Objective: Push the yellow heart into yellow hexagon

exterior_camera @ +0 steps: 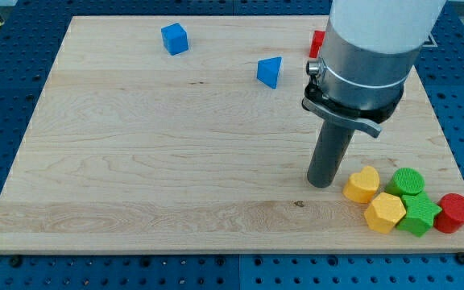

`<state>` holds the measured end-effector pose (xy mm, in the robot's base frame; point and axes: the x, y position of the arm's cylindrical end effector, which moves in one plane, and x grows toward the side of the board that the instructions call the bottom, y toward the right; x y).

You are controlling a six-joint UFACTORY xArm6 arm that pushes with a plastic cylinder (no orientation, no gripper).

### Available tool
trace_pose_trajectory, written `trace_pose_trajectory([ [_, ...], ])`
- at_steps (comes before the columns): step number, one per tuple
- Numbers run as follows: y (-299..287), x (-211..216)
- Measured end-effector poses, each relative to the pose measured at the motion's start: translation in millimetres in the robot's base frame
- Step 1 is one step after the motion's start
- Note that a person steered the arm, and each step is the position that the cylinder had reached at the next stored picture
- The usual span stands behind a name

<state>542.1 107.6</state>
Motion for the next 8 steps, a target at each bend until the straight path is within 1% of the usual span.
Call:
trace_pose_trajectory([
  [1, 17, 19],
  [3, 31, 20],
  [4, 19, 8],
  [5, 5, -22],
  [7, 37, -19],
  [8, 38, -13],
])
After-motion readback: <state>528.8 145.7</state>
